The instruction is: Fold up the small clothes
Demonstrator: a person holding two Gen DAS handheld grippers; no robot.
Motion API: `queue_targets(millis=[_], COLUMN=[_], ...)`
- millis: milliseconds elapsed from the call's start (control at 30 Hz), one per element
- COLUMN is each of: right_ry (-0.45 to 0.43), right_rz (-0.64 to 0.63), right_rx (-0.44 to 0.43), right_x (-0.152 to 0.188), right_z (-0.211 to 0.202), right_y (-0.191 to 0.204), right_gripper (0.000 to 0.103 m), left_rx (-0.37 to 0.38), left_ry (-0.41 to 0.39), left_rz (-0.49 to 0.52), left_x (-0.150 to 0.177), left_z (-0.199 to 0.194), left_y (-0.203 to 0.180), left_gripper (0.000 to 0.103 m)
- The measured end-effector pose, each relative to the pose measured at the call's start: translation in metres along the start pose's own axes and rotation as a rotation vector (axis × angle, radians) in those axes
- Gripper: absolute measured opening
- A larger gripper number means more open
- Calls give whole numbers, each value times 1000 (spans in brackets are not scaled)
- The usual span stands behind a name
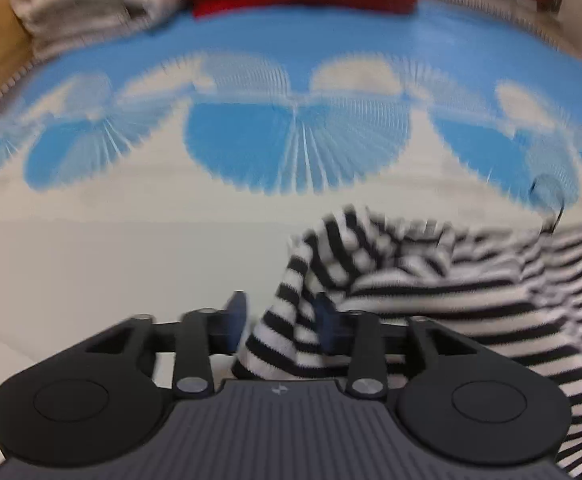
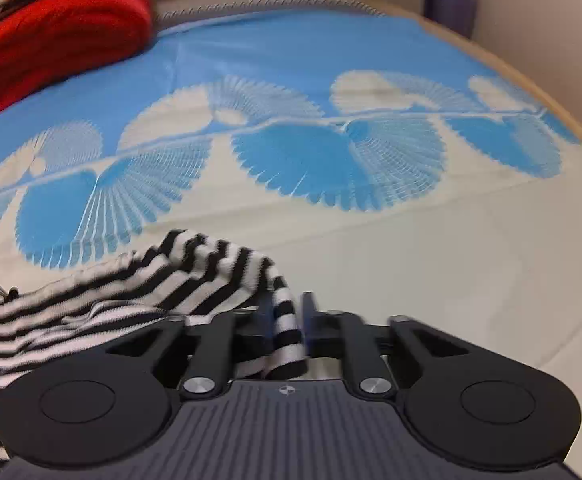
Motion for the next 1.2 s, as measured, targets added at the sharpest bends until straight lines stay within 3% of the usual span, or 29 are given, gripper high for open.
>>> queue_targets(millis=[33,167,300,367,500,633,700,767,833,933,1000,1067,1100,1200], right_ry=[-37,-149,-167,-156,-79,96,125,192,279,306,242,159,117,16], right_rz=[-1,-17,-80,-93,-126,-240,-288,-308,-302,-283,-294,-255,-217,-92], right_rx=[4,-33,-157,-236,-349,-374,-351,-305,-234,-209,-196,-197,-196,-188], right_x=[-6,-20,-31,-28,10,64,75,88,104,110,97,78,68,40], right_z=[-8,-49,-88,-109,-144,-141,-135,-125,-115,-114,-124,-135,-142,-158], right_y=[-2,-4,0,5,18,30,27,18,4,-2,-4,-8,-13,-30], right_gripper=[34,41,48,50,57,57,56,56,57,57,57,57,57,58], left_rx=[21,124,214,264,341,370,384,343,338,352,345,330,316,255], left_ry=[-29,-90,-89,-72,-48,-56,17,189,199,192,145,98,90,132], left_rz=[-18,-28,65,60,73,234,298,389,426,298,187,91,47,-58], left_x=[-5,-8,6,7,11,43,79,116,125,116,101,88,84,84], left_z=[-10,-45,-64,-74,-112,-133,-117,-92,-86,-90,-98,-103,-103,-92], left_y=[1,-5,-25,-33,-51,-81,-94,-99,-99,-85,-68,-52,-44,-19], left_gripper=[49,49,49,48,48,48,46,38,38,39,41,54,56,56])
Point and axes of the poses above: each gripper's, at about its wrist camera, not at the fingertips, and z roughly the way its jaws point, y to its left, x to its underside, the point moved 10 cm from there along z, roughly the way its jaws point, and after that the axes turned 7 degrees about -y, right-handed, at the moved point
